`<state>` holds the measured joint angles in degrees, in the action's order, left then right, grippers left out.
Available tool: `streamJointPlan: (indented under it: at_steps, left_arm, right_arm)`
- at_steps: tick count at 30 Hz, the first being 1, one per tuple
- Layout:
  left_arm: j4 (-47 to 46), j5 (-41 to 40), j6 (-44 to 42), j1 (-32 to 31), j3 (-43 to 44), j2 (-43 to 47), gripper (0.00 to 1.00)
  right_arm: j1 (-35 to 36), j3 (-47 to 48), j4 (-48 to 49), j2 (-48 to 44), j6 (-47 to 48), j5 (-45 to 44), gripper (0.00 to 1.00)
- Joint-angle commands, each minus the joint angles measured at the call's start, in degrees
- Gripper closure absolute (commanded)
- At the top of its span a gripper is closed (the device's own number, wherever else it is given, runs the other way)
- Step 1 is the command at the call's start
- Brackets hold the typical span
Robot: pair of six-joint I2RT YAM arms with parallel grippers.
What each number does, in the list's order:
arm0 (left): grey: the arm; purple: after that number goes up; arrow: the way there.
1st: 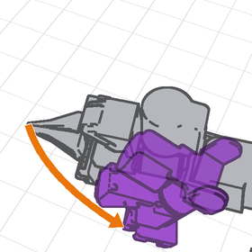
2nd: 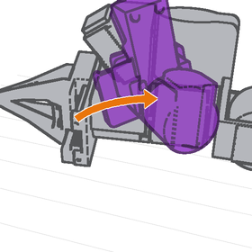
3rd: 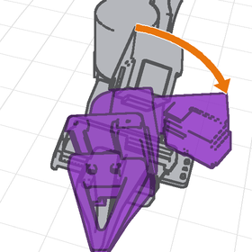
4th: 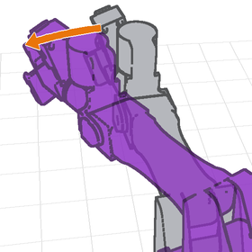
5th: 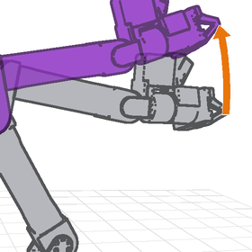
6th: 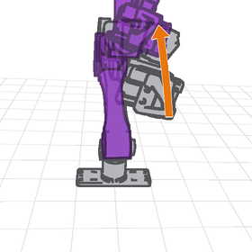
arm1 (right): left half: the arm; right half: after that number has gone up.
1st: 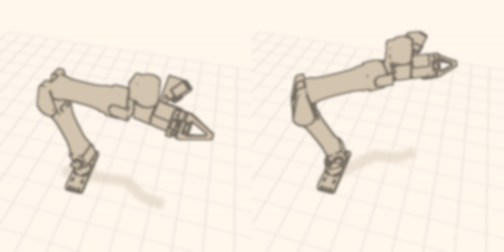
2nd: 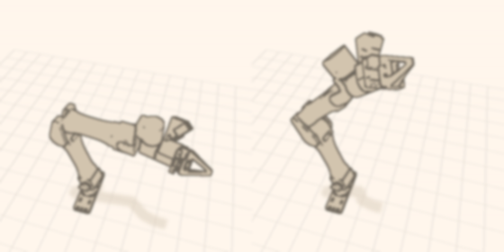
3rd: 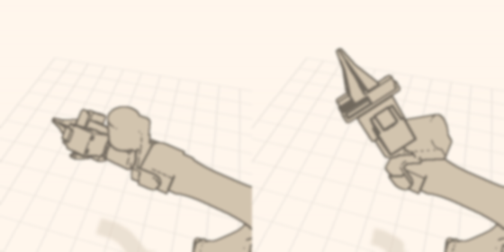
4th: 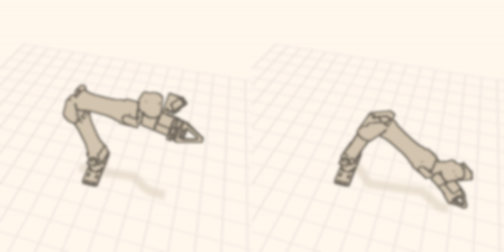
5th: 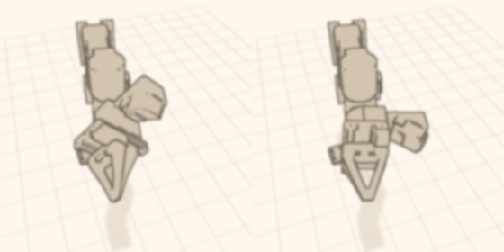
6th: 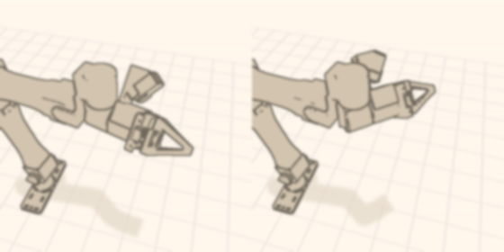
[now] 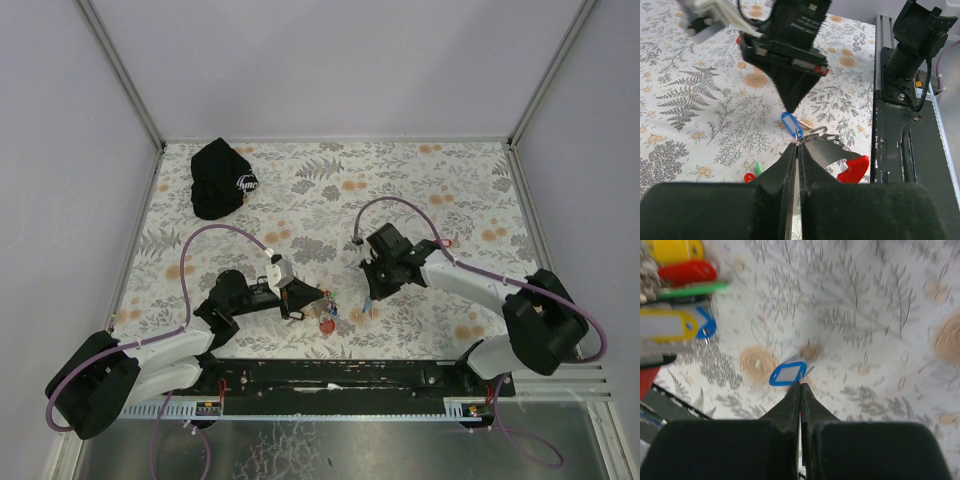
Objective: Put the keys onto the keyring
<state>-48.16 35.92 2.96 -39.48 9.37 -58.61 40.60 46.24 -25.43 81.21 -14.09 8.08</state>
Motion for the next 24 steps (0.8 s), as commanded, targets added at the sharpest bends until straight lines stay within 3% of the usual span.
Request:
streamJointPlan:
  at_steps: [1, 14, 21, 24]
  left_arm:
    - [-1.07, -0.57, -0.5, -0.25, 0.13, -0.03, 1.0]
    - [-0.86, -0.49, -0.5, -0.26, 0.39, -0.66, 1.0]
    - [-1.08, -0.27, -0.49, -0.23, 0.31, -0.84, 1.0]
    - [-1.27, -0.39, -0.42, -0.24, 0.22, -0.84, 1.0]
  right_arm:
    - [-0.5, 6.11, 4.23, 4.96, 3.94, -2.8, 1.0]
    - [-1.48, 10.33, 10.67, 13.77, 6.78, -4.08, 0.99]
    - [-1.97, 10.05, 13.48, 15.54, 7.76, -4.76, 0.92]
    - [-1.93, 8.65, 13.82, 12.74, 8.73, -3.4, 0.84]
